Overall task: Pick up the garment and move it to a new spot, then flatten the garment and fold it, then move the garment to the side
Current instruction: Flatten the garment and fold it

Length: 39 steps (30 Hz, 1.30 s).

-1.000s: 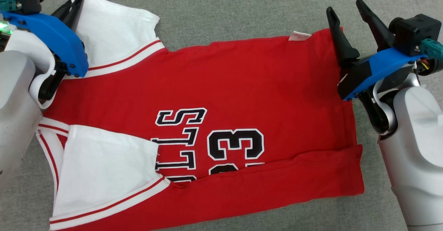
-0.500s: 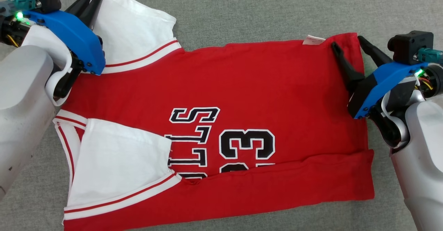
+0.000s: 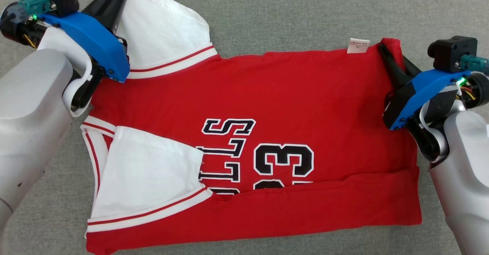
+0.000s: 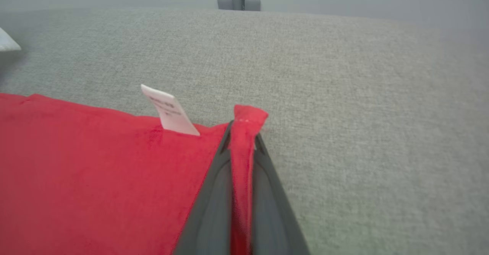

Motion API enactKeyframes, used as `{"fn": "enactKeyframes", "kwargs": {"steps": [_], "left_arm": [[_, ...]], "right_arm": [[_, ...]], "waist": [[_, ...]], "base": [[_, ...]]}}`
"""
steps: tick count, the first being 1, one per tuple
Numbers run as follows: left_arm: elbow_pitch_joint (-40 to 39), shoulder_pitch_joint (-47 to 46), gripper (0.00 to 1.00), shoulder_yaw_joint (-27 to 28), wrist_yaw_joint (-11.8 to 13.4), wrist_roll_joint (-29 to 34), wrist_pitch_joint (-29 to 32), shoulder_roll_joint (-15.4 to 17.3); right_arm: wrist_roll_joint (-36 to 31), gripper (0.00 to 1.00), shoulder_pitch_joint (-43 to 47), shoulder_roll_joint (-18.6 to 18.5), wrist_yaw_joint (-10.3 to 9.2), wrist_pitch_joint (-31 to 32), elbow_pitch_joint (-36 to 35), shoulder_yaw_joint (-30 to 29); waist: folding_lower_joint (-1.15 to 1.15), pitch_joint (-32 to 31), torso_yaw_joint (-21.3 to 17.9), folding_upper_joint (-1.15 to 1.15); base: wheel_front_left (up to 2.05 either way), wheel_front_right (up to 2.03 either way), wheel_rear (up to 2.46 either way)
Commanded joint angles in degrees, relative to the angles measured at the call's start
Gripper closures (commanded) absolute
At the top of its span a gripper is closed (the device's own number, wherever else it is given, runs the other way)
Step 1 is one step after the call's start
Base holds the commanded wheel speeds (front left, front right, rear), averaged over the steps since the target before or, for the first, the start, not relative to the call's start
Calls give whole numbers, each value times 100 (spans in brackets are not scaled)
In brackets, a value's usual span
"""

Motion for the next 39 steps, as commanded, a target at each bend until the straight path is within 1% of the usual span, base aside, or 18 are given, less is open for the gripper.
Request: {"fn": "enactKeyframes", "kwargs": {"steps": [1, 4, 9, 16, 22, 29, 34, 39], "left_arm": [[-51, 31, 100, -25, -6, -43, -67, 8], [-217, 185, 100, -20, -6, -65, -185, 55], [-520, 470, 100, 117, -6, 5, -246, 118], [-1227, 1104, 100, 738, 2, 419, -247, 250], [-1899, 1880, 100, 1246, 125, 787, -248, 360], [-2591, 2994, 100, 1752, 365, 1004, -248, 402], [-2835, 3671, 100, 1911, 420, 1051, -248, 361], [-2931, 4135, 100, 2097, 482, 1106, -249, 342]], "right_arm": [[2, 100, -4, -57, 1, -120, 37, 1], [18, 100, 120, -84, 1, -443, 112, 33], [-5, 100, 293, -154, 1, -724, 212, 53], [-36, 100, 520, -247, 1, -980, 308, 35], [-112, 100, 724, -285, 1, -1186, 396, 41], [-45, 100, 1065, -320, 1, -1452, 535, 74], [39, 100, 1340, -341, 1, -1586, 623, 15], [58, 100, 1561, -387, 1, -1742, 644, 28]], "waist": [[0, -53, 8, 0], [0, -222, 67, 0], [0, -436, 194, 0], [0, -680, 397, 0], [0, -882, 497, 0], [0, -1151, 582, 0], [0, -1326, 681, 0], [0, -1472, 737, 0]], "base": [[0, 0, 0], [0, 0, 0], [0, 0, 0], [0, 0, 0], [0, 0, 0], [0, 0, 0], [0, 0, 0], [0, 0, 0]]}}
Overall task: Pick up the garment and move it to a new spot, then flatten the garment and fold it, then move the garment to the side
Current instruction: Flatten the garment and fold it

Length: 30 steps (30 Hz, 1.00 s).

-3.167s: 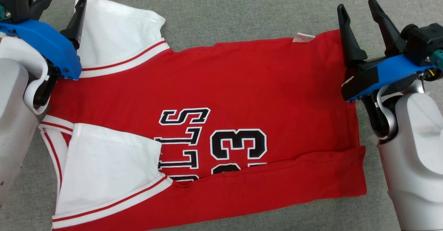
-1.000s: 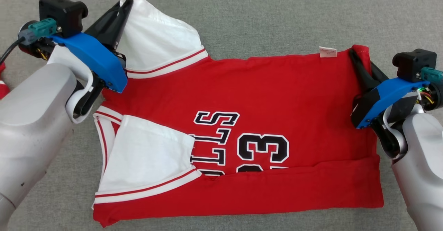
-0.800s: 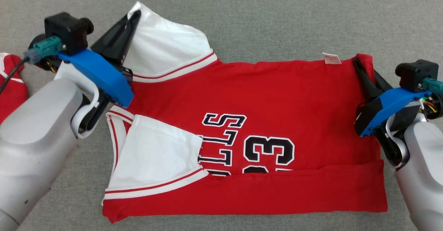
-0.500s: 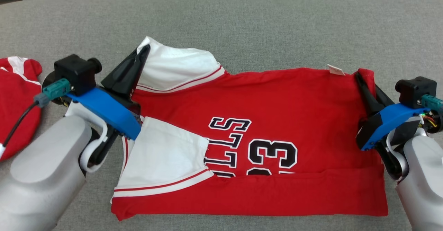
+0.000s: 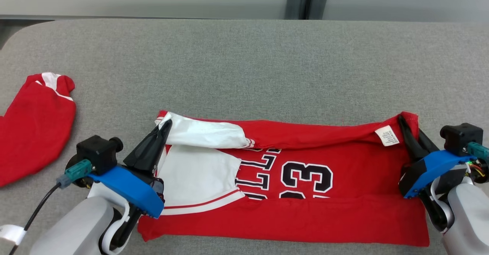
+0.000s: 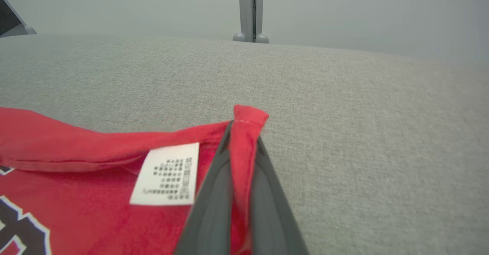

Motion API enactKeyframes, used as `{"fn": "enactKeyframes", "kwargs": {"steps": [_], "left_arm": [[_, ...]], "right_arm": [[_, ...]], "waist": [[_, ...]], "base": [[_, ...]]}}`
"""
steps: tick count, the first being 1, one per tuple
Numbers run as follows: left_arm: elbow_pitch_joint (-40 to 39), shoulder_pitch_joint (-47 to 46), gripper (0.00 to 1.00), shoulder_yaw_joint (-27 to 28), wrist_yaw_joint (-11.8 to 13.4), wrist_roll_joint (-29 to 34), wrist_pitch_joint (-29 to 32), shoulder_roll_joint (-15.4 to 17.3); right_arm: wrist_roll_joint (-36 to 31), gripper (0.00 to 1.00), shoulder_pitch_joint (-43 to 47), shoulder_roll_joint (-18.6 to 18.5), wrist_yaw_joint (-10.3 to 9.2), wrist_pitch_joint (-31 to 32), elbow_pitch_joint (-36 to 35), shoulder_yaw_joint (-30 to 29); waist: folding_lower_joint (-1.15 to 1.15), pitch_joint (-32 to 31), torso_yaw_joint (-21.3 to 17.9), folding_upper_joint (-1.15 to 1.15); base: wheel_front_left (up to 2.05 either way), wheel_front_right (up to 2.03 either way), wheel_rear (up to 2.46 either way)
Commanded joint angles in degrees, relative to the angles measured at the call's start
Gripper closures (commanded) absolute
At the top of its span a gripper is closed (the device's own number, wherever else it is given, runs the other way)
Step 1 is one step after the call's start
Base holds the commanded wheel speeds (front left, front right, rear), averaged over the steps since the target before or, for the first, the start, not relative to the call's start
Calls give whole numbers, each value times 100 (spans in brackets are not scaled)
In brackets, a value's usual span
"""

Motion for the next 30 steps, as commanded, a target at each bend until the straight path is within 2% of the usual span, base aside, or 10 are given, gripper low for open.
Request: {"fn": "enactKeyframes", "kwargs": {"steps": [1, 6, 7, 8, 9, 10, 11, 12, 21, 30], "left_arm": [[-44, 184, 100, 108, 43, 9, -27, 0], [-82, 569, 100, 256, 28, 52, -27, -36], [-86, 635, 100, 281, 32, 54, -27, -56], [-77, 693, 100, 308, 40, 67, -27, -64], [-45, 740, 100, 343, 40, 88, -27, -69], [-31, 779, 81, 397, 57, 112, -27, -85], [-21, 821, 25, 463, 71, 138, -27, -114], [-16, 876, 0, 541, 92, 167, -27, -144], [-241, 1404, 0, 1500, 184, 747, -27, -460], [-834, 2064, 0, 2933, 489, 2146, -26, -1092]], "right_arm": [[47, 100, 154, -50, 1, -90, 7, 2], [134, 100, 383, -10, 1, -244, -3, -1], [159, 82, 430, 13, 1, -283, -29, -7], [188, 38, 477, 26, 1, -316, -40, -22], [188, 0, 530, 31, 1, -352, -50, -34], [203, 0, 564, 43, 1, -396, -75, -54], [209, 0, 599, 65, 1, -444, -104, -73], [225, 0, 647, 85, 1, -490, -151, -97], [197, 0, 1077, 171, 1, -695, -746, -439], [51, 0, 1363, 302, 1, -721, -1330, -865]], "waist": [[1, -55, 1, 0], [1, -180, 18, 0], [1, -206, 20, 0], [1, -226, 20, 0], [1, -249, 16, 0], [1, -264, 9, 0], [1, -284, -3, 0], [1, -299, -10, 0], [1, -411, -72, 0], [1, -547, -61, 0]], "base": [[0, 0, 0], [0, 0, 0], [0, 0, 0], [0, 0, 0], [0, 0, 0], [0, 0, 0], [0, 0, 0], [0, 0, 0], [0, 0, 0], [0, 0, 0]]}}
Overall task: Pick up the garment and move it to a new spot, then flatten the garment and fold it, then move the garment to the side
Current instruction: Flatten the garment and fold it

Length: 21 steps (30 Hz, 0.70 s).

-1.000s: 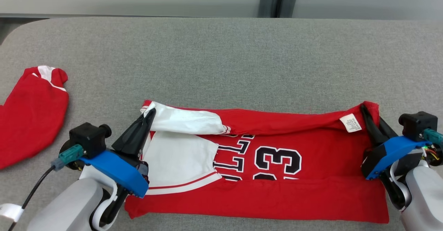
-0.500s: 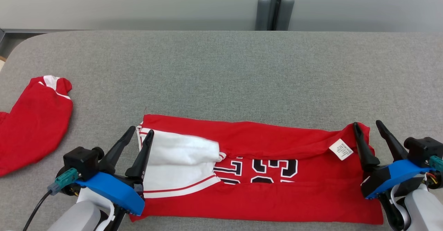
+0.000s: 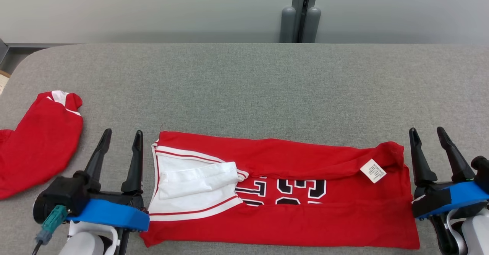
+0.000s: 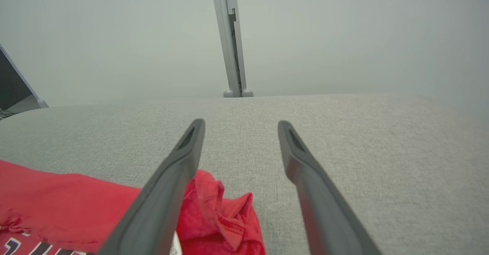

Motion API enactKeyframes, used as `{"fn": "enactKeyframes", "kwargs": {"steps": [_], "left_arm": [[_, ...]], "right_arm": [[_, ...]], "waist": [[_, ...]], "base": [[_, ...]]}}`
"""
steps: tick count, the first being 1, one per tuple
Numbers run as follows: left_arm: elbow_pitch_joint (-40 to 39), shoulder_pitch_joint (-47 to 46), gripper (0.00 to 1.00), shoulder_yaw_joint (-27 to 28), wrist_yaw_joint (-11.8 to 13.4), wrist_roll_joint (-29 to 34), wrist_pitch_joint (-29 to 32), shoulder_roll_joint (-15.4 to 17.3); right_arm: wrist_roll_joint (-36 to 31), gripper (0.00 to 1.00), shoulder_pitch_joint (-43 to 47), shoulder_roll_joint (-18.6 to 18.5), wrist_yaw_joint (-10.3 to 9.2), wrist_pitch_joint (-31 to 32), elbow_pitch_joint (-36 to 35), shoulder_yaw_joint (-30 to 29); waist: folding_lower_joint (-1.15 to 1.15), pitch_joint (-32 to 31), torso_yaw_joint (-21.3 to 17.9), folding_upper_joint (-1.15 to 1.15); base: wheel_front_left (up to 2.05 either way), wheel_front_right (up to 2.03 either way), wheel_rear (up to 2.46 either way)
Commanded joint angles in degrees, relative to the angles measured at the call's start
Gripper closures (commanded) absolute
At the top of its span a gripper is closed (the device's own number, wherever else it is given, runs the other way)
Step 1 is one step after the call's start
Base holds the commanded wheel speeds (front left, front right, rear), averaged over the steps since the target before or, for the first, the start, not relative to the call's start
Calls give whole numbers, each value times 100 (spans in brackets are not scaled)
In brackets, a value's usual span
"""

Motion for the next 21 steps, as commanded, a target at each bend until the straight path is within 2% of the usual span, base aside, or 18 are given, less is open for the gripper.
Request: {"fn": "enactKeyframes", "kwargs": {"steps": [1, 4, 11, 15, 21], "left_arm": [[-143, 199, 0, 312, 31, 286, -26, -188], [-232, 350, 0, 586, 22, 609, -27, -329], [-361, 728, 0, 1398, -127, 1373, -27, -896], [-272, 875, 0, 1803, -372, 1707, -27, -1224], [-180, 896, 0, 2066, -588, 1935, -27, -1472]], "right_arm": [[-73, 0, 110, 54, 1, -24, -122, -77], [-105, 0, 138, 78, 1, -23, -149, -97], [-157, 0, 169, 63, 1, 204, -49, 2], [-184, 0, 158, 29, 1, 461, 87, 83], [-212, 0, 21, -32, 1, 725, 215, 209]], "waist": [[0, -19, 9, 0], [0, -35, 22, 0], [0, -72, 120, 0], [0, -70, 179, 0], [0, -62, 215, 0]], "base": [[0, 0, 0], [0, 0, 0], [0, 0, 0], [0, 0, 0], [0, 0, 0]]}}
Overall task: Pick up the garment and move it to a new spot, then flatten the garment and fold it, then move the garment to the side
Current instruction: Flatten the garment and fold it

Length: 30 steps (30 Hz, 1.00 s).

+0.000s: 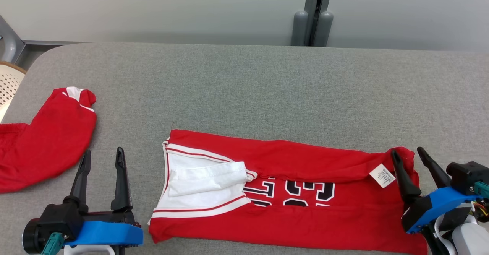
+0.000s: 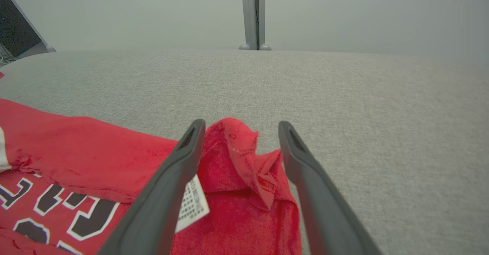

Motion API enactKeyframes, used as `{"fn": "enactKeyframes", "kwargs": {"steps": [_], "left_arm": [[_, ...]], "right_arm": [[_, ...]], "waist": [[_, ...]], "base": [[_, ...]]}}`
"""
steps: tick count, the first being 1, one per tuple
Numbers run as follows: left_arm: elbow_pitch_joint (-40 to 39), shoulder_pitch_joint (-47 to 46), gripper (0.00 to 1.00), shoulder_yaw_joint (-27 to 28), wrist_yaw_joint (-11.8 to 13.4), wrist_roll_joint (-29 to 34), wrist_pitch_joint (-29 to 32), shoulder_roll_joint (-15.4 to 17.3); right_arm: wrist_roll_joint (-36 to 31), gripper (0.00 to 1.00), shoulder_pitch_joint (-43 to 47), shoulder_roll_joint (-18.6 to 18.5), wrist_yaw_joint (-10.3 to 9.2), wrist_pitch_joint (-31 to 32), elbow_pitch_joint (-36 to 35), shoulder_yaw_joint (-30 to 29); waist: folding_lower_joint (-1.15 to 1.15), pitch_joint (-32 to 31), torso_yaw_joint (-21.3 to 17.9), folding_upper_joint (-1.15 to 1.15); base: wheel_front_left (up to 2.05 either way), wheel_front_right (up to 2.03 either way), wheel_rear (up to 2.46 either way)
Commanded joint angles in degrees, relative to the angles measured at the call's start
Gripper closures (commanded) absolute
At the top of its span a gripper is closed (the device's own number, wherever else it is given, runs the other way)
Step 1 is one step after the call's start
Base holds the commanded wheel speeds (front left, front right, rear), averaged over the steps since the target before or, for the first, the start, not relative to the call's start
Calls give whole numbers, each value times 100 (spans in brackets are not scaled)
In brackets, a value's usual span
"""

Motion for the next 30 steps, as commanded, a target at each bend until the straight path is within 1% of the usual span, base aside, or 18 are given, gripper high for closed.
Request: {"fn": "enactKeyframes", "kwargs": {"steps": [1, 2, 3, 8, 16, 17, 18, 19, 22, 30], "left_arm": [[30, 1, 0, 56, -56, 60, -26, -49], [66, -29, 0, 128, -123, 123, -26, -115], [82, -43, 0, 148, -148, 150, -26, -146], [150, -32, 0, 261, -247, 245, -26, -243], [225, 94, 0, 343, -317, 318, -26, -347], [227, 96, 0, 348, -323, 324, -26, -355], [234, 101, 0, 360, -330, 325, -26, -360], [237, 108, 0, 371, -334, 329, -26, -366], [248, 132, 0, 403, -345, 332, -26, -383], [257, 238, 0, 468, -352, 324, -26, -411]], "right_arm": [[0, 7, -71, -40, 1, 49, 40, 57], [14, 92, -98, -54, 1, 107, 103, 106], [23, 100, -114, -59, 1, 99, 120, 120], [99, 100, -50, -92, 1, -3, 162, 275], [278, 100, 431, -305, 1, -234, 50, 517], [291, 62, 493, -336, 1, -268, 34, 532], [310, 17, 563, -355, 1, -299, 43, 524], [350, 0, 636, -354, 1, -317, 54, 506], [391, 0, 765, -364, 1, -414, 23, 390], [414, 0, 976, -175, 1, -675, -321, 106]], "waist": [[0, 4, 11, 0], [0, 6, 17, 0], [0, 5, 18, 0], [0, -34, -24, 0], [0, -144, -144, 0], [0, -153, -152, 0], [0, -164, -163, 0], [0, -172, -176, 0], [0, -199, -204, 0], [0, -317, -256, 0]], "base": [[0, 0, 0], [0, 0, 0], [0, 0, 0], [0, 0, 0], [0, 0, 0], [0, 0, 0], [0, 0, 0], [0, 0, 0], [0, 0, 0], [0, 0, 0]]}}
